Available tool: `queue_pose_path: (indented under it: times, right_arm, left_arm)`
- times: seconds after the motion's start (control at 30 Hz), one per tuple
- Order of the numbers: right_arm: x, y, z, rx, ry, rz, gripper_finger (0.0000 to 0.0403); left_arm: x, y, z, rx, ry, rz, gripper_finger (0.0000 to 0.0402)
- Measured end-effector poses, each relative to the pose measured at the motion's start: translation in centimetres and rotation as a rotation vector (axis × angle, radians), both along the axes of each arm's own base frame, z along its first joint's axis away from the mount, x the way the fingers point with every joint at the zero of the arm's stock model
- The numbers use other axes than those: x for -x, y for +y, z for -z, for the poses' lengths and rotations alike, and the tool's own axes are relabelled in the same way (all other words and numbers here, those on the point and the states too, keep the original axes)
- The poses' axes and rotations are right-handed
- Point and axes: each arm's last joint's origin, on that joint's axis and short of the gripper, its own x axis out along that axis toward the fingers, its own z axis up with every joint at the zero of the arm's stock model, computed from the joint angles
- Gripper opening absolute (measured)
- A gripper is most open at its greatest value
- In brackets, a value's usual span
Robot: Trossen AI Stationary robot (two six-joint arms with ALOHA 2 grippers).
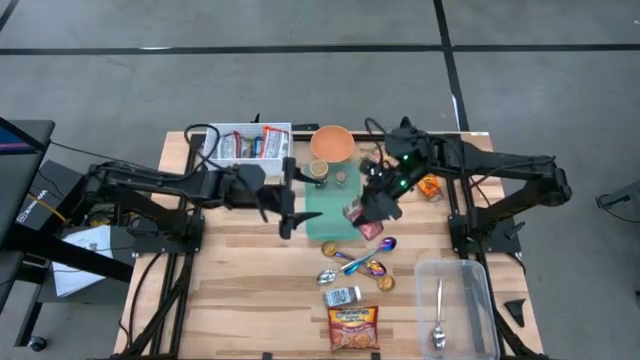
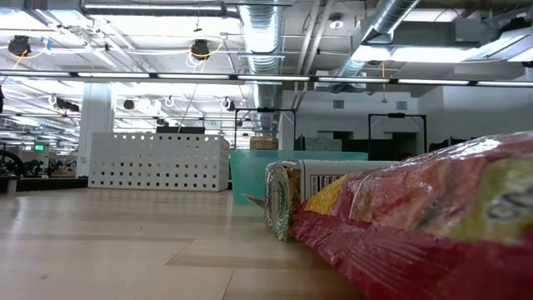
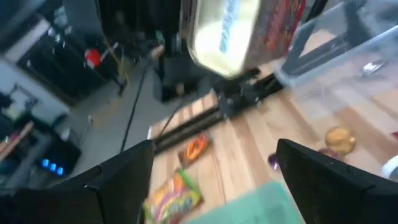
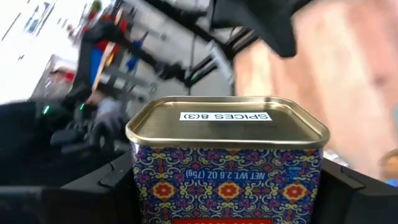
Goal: Pick & Place Food Item
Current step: Put the red seasoning into the blue bin
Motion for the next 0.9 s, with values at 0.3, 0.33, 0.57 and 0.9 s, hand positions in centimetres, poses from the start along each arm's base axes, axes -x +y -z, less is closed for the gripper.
queue_pose_path:
  times: [0.3,0.33,0.57,0.9]
  right_arm:
    - [-4.4,1.4,3.4,-0.141,0.070,-0.191,0.0296]
    - [-4.9,1.6,3.7,-0.160,0.072,-0.211,0.0296]
    - [-7.4,2.2,4.9,-0.243,0.041,-0.282,0.0296]
    - [-9.5,2.1,5.2,-0.268,0.033,-0.271,0.0296]
  left_arm:
    - [0.1,-2.2,-0.7,-0.016,-0.072,0.138,0.0333]
    - [0.2,-2.5,-0.7,-0.004,-0.072,0.158,0.0333]
    - [0.4,-3.4,-0.2,0.161,-0.001,0.298,0.0333]
    - [0.6,-4.0,0.0,0.196,0.022,0.370,0.0333]
